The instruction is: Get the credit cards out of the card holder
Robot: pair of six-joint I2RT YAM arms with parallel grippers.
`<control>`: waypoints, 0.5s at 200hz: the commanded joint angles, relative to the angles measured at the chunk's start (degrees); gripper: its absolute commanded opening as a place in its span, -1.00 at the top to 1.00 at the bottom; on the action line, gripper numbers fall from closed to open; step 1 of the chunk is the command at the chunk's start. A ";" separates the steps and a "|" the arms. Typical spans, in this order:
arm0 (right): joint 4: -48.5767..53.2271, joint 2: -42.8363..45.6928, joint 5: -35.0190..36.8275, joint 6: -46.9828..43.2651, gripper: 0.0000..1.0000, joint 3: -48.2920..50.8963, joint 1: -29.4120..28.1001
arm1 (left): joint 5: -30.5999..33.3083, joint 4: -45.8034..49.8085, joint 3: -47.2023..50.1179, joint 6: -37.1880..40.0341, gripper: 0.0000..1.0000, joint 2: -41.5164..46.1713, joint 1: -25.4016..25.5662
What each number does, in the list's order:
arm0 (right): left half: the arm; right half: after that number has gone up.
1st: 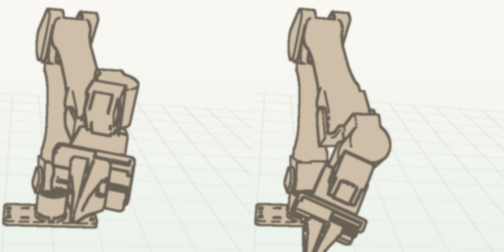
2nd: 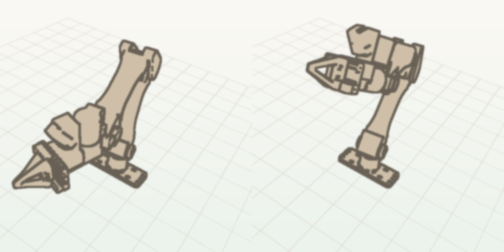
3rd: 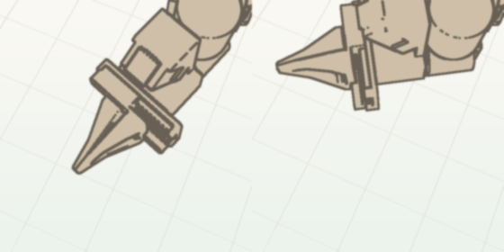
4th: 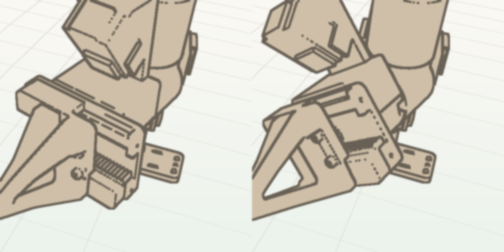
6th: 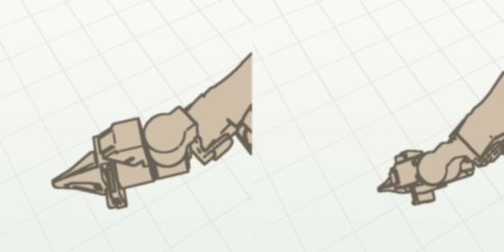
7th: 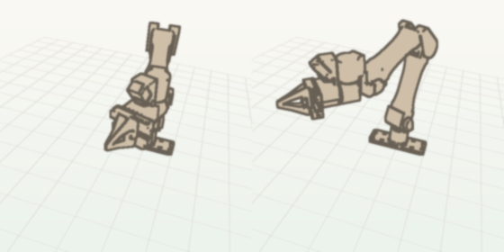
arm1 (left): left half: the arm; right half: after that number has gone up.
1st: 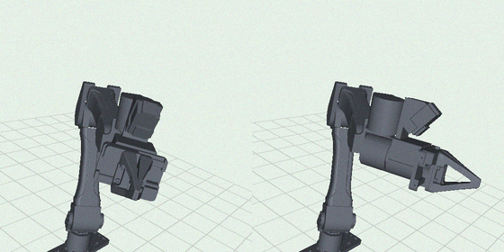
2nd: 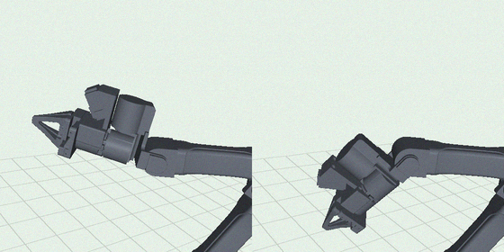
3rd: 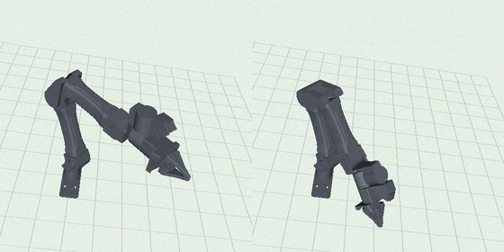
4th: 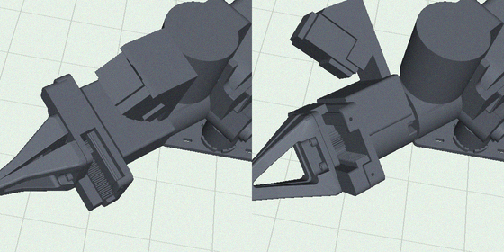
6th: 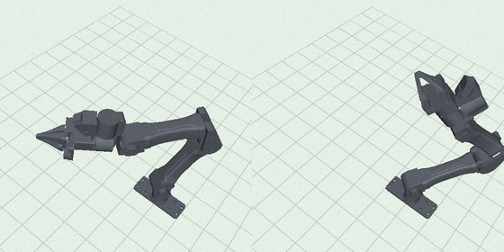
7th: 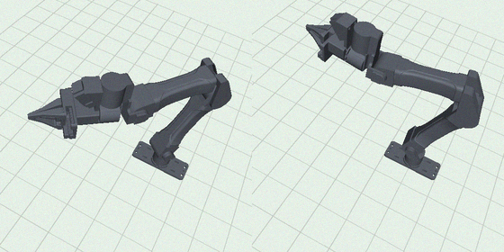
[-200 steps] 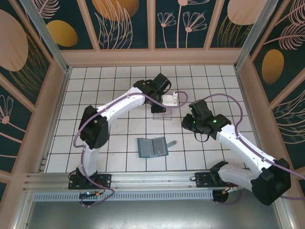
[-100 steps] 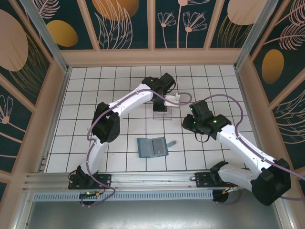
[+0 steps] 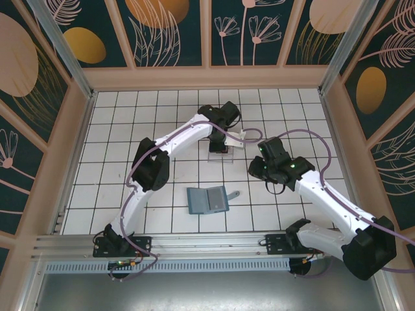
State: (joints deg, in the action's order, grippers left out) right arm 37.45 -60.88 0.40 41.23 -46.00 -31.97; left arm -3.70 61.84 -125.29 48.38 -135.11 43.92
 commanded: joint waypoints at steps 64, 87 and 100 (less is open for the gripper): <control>-0.76 1.22 0.74 1.46 0.49 0.91 0.32 | 2.88 1.39 -4.87 -1.57 0.57 -1.30 -0.68; -0.97 1.42 -0.88 1.56 0.49 1.13 0.29 | 3.91 0.59 -4.78 -1.71 0.52 -0.51 -0.68; -1.43 1.35 -1.54 1.50 0.49 1.35 0.33 | 3.88 0.18 -4.56 -2.08 0.51 0.44 -0.68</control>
State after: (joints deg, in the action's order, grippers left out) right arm 37.34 -60.66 -0.10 41.45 -45.84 -31.97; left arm -1.17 62.72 -128.97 47.13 -136.20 43.77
